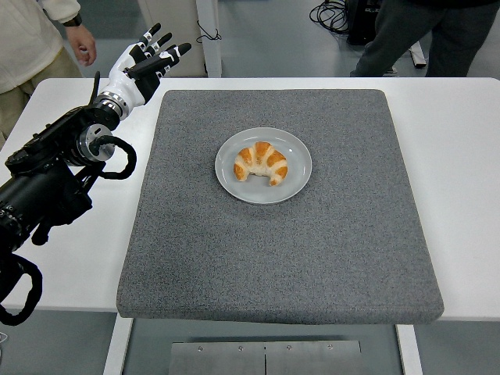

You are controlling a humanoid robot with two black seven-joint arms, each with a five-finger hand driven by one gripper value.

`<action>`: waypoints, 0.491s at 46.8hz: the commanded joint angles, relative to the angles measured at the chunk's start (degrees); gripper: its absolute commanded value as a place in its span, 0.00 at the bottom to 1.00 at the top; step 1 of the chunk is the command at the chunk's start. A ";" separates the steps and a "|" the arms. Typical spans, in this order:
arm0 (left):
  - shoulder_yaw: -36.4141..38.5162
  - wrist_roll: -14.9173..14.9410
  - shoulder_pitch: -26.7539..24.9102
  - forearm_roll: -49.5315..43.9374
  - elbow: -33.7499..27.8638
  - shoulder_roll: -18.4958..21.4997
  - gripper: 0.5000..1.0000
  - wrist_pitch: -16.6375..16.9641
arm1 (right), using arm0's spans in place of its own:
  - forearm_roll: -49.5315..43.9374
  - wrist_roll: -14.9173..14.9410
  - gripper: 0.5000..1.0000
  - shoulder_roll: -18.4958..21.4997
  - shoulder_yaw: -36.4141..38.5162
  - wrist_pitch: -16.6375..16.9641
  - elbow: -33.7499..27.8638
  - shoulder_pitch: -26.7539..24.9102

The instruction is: Place the bread on the plate

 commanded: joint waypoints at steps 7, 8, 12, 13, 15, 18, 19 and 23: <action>-0.65 -0.09 0.01 -0.57 1.40 -2.13 0.95 -0.15 | 0.00 0.00 1.00 0.00 0.08 0.16 0.24 -0.11; -0.82 -0.09 0.01 -0.58 1.40 -2.22 0.95 -0.15 | 0.00 0.00 1.00 0.00 0.08 0.16 0.24 -0.11; -1.09 -0.09 0.01 -0.75 1.40 -2.31 0.95 -0.15 | 0.00 0.00 1.00 0.00 0.08 0.07 0.07 -0.11; -1.00 -0.09 -0.08 -0.75 1.40 -2.31 0.95 -0.15 | 0.00 0.00 1.00 0.00 0.08 0.07 -0.02 -0.11; -1.00 0.00 -0.08 -0.75 1.49 -2.31 0.95 -0.06 | 0.00 0.00 1.00 0.00 0.08 0.07 -0.11 -0.02; -0.91 -0.09 -0.08 -0.75 1.84 -2.13 0.95 0.03 | 0.00 0.00 1.00 0.00 0.08 0.07 -0.11 -0.11; -1.00 -0.09 -0.08 -0.75 2.10 -2.04 0.95 0.03 | 0.00 0.00 1.00 0.00 0.08 0.07 -0.11 -0.02; -1.00 -0.09 -0.08 -0.75 3.51 -1.51 0.95 -0.15 | 0.00 0.00 1.00 0.00 0.08 0.07 -0.02 -0.11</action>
